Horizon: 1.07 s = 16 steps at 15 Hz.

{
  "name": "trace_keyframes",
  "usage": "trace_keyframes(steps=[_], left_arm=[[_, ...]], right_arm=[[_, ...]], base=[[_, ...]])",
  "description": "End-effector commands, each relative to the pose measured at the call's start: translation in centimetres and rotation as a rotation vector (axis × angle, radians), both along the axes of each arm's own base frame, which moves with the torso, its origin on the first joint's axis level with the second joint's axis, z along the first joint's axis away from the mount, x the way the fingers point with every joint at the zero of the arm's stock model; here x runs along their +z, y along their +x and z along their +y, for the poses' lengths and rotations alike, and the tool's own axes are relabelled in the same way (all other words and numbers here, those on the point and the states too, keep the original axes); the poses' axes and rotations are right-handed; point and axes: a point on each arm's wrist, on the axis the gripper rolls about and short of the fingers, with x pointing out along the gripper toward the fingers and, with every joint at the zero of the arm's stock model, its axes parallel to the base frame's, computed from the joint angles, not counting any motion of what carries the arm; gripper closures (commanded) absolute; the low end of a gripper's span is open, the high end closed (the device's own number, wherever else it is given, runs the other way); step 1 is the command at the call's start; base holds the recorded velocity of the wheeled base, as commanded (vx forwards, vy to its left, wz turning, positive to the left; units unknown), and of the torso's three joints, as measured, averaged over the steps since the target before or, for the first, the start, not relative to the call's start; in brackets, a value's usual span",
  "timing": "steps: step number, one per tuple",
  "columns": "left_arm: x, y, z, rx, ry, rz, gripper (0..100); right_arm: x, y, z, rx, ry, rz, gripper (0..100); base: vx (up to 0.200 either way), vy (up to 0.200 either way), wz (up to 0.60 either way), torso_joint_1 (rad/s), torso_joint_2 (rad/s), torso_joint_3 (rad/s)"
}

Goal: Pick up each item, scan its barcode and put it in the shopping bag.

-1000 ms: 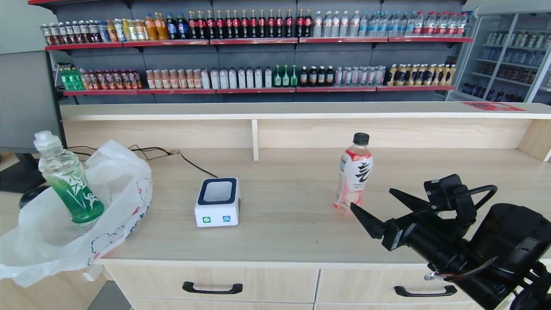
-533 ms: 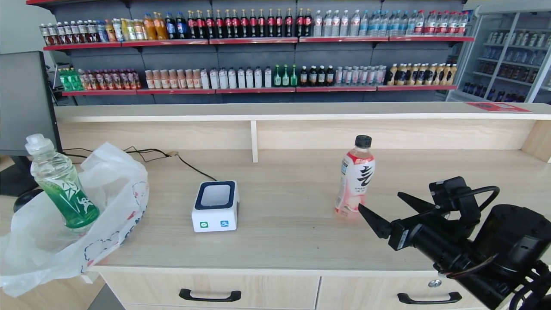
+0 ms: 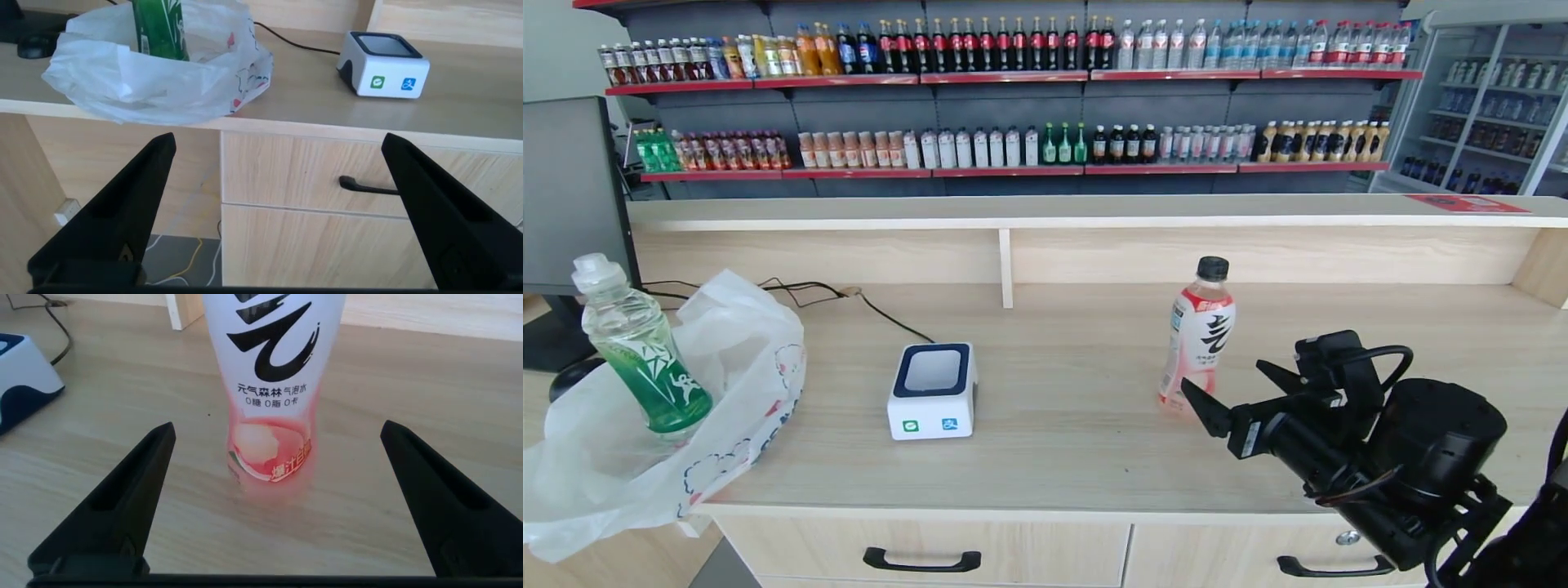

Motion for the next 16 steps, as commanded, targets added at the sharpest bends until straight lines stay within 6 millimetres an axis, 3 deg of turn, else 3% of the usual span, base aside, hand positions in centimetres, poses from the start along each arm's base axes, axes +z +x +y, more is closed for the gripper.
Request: trace_keyframes(steps=[1,9,16], left_arm=[[0.0,0.0,0.0,0.000,0.000,-0.001,0],[0.0,0.0,0.0,0.000,0.002,-0.002,0],[0.1,0.0,0.0,0.003,0.001,-0.005,0]], right_arm=[[-0.4,0.9,0.6,0.004,0.000,0.001,0],[-0.6,3.9,2.4,-0.061,0.074,-0.039,0],[-1.1,5.4,3.9,-0.087,0.095,-0.055,0]], base=[[0.000,0.000,0.00,0.000,0.00,0.000],[0.000,0.000,0.00,0.000,0.00,0.000],[0.000,0.000,0.00,0.000,0.00,0.000]])
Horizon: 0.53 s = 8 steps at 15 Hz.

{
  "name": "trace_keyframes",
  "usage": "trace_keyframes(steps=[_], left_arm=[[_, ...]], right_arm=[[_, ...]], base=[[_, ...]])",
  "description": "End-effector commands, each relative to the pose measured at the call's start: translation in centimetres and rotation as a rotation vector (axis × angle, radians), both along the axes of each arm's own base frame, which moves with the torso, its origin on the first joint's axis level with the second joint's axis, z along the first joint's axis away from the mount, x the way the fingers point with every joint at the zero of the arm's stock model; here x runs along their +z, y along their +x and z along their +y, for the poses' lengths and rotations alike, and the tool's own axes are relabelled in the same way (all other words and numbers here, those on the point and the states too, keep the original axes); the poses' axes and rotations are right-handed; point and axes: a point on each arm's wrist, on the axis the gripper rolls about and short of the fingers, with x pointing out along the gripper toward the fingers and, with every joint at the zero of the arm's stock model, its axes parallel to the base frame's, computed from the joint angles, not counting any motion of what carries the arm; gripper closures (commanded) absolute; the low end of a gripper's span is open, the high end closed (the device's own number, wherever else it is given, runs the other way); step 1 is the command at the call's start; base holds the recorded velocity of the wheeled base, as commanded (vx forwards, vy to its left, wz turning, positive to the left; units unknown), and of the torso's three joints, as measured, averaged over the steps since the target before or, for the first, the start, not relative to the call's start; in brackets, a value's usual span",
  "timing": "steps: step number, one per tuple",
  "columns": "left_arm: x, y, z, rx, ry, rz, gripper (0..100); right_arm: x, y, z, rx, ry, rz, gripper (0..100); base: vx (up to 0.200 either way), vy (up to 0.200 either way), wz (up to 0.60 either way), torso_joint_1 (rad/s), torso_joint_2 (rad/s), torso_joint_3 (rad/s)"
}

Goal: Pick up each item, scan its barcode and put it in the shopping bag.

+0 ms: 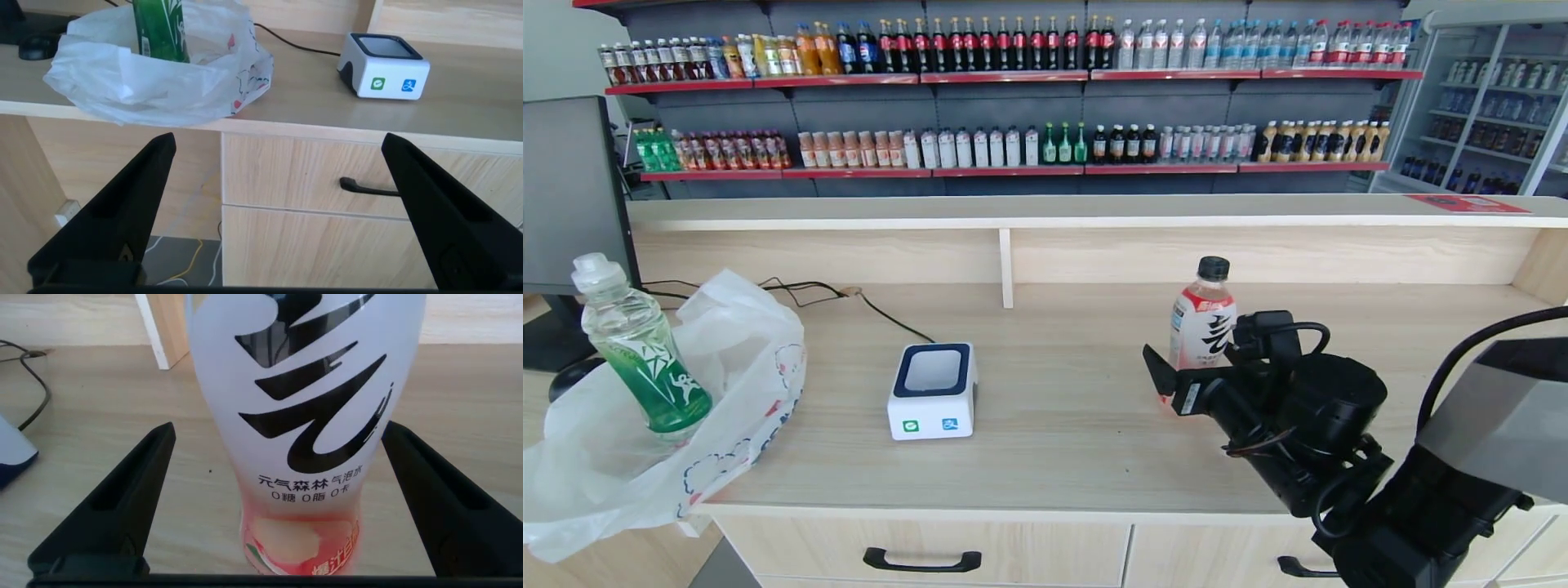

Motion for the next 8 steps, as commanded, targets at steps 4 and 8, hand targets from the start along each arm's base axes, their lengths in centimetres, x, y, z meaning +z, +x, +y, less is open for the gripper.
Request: trace_keyframes(steps=[4,8], left_arm=[[0.1,0.0,0.0,0.004,0.001,-0.011,0],[0.1,0.0,0.0,0.004,0.001,-0.011,0]], right_arm=[[-0.8,0.9,0.5,-0.002,0.001,0.005,0],[-0.6,2.0,0.6,-0.012,0.013,-0.021,0]], base=[[0.000,0.000,0.00,0.000,0.00,0.000],[0.000,0.000,0.00,0.000,0.00,0.000]])
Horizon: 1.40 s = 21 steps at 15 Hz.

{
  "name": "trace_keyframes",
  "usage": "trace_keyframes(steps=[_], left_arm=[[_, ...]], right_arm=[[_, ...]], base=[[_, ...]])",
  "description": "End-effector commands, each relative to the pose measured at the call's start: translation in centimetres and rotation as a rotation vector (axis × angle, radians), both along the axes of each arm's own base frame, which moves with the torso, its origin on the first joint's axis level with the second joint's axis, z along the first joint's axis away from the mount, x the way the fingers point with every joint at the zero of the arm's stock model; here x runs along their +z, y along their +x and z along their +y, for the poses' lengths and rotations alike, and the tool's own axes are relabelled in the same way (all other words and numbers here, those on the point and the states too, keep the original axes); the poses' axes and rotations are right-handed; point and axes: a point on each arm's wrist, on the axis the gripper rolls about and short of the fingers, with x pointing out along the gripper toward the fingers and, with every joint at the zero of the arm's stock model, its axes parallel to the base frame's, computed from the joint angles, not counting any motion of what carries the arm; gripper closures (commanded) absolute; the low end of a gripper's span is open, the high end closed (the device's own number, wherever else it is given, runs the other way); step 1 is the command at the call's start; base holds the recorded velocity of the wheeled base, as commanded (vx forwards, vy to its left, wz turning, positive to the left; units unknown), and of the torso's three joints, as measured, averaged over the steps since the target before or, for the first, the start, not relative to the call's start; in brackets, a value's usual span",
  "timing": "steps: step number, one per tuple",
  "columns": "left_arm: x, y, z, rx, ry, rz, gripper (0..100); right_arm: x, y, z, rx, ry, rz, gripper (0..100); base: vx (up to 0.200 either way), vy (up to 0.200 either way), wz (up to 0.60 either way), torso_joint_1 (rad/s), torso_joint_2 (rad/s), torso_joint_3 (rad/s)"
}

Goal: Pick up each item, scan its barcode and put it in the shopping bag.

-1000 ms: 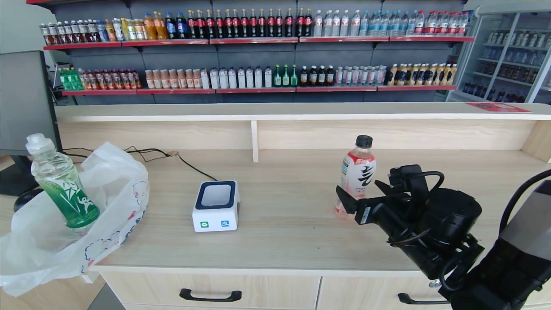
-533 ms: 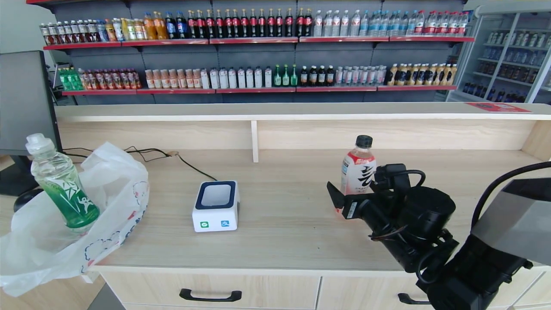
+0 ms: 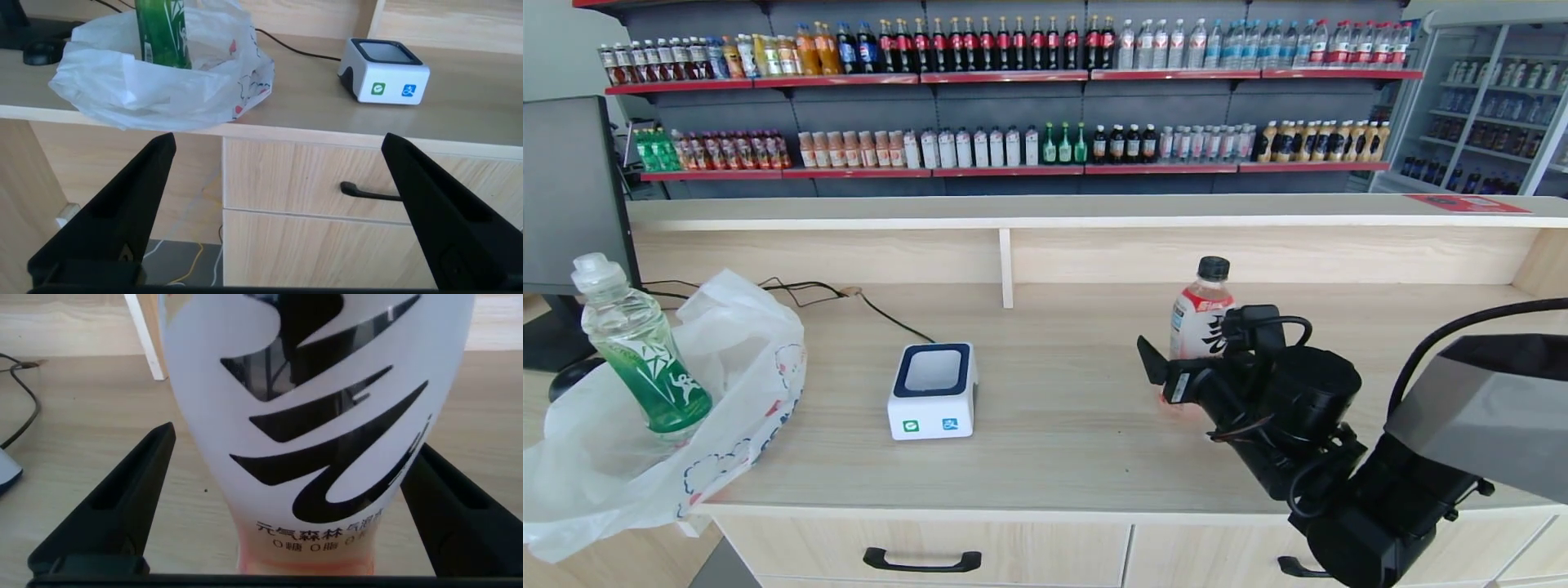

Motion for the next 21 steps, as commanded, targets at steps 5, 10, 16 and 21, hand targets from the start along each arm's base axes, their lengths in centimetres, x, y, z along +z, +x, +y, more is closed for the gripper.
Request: trace_keyframes(steps=[5,10,16,21], left_arm=[[0.0,0.0,0.0,0.001,0.000,0.001,0],[0.0,0.0,0.0,0.002,-0.002,0.002,0],[0.0,0.0,0.0,0.001,-0.003,0.002,0],[-0.1,0.0,0.0,-0.001,-0.011,0.008,0]], right_arm=[[0.2,0.7,-0.3,-0.016,0.003,-0.016,0],[0.3,0.8,-0.2,-0.016,0.006,-0.021,0],[0.6,0.7,-0.2,-0.015,0.016,-0.030,100],[1.5,0.4,-0.2,-0.010,0.030,-0.049,100]], base=[[0.000,0.000,0.00,0.000,0.00,0.000],[0.000,0.000,0.00,0.000,0.00,0.000],[0.000,0.000,0.00,0.000,0.00,0.000],[0.000,0.000,0.00,0.000,0.00,0.000]])
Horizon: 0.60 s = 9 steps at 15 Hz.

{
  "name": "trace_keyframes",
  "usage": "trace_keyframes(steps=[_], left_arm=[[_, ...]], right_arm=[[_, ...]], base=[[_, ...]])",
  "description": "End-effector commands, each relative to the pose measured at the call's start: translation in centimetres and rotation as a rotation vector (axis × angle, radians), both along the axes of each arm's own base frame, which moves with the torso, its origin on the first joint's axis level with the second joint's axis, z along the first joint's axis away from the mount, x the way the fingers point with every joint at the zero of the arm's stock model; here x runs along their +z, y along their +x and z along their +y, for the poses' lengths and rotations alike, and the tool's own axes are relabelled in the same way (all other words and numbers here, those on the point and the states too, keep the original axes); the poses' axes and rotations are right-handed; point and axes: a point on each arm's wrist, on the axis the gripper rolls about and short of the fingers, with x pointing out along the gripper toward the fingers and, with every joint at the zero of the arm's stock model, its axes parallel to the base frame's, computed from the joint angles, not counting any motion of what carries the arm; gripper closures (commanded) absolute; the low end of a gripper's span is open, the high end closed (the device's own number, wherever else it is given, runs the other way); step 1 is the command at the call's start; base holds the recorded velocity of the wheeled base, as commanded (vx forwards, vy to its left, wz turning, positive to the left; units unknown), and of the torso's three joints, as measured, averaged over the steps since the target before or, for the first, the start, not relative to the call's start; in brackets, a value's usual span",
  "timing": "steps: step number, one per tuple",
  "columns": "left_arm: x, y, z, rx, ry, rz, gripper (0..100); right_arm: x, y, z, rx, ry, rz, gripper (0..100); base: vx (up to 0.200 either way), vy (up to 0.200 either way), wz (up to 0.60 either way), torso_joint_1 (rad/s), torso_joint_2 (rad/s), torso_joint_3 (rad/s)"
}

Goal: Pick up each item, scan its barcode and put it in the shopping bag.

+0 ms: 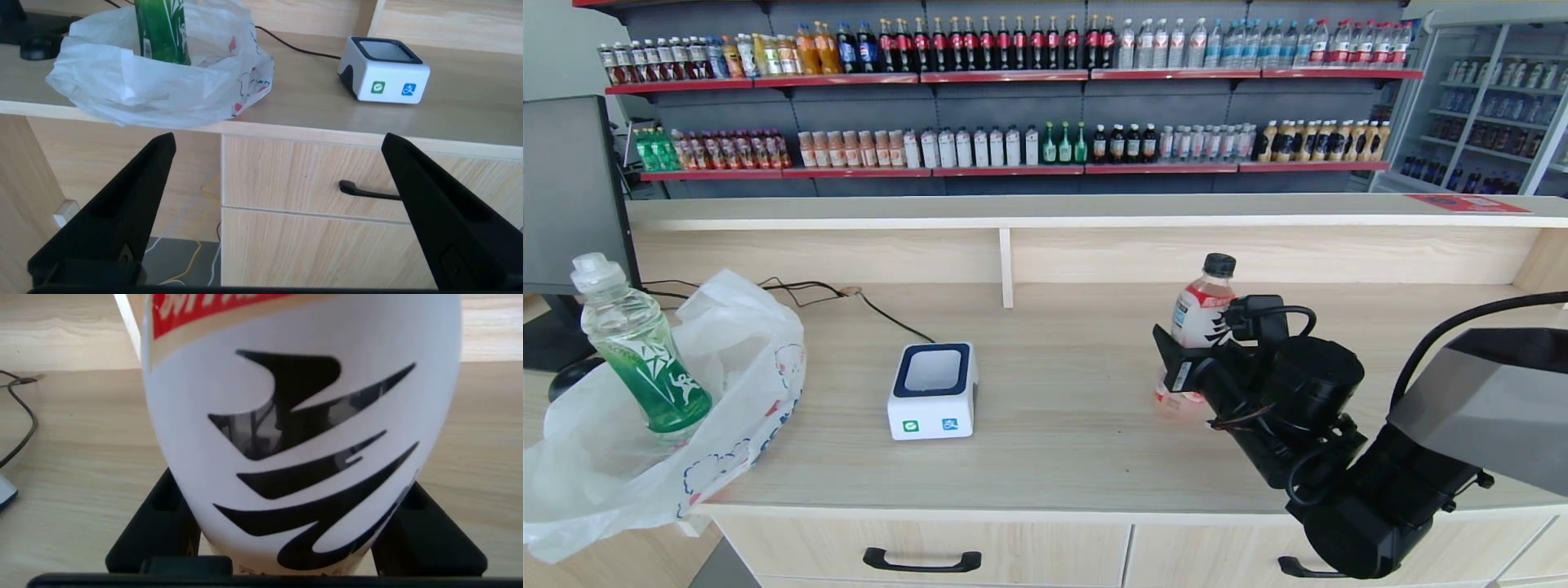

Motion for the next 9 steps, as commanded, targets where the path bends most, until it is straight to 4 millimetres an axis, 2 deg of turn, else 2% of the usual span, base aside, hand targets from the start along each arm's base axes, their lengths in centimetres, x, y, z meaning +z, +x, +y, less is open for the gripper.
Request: trace_keyframes(steps=[1,9], left_arm=[[0.0,0.0,0.0,-0.003,0.000,0.002,0],[-0.1,0.0,0.0,-0.003,-0.011,0.005,0]], right_arm=[[0.9,-0.3,-0.1,0.002,0.015,-0.024,100],[3.4,-2.0,0.0,0.032,0.068,-0.071,100]], base=[[0.000,0.000,0.00,0.000,0.00,0.000],[0.000,0.000,0.00,0.000,0.00,0.000]])
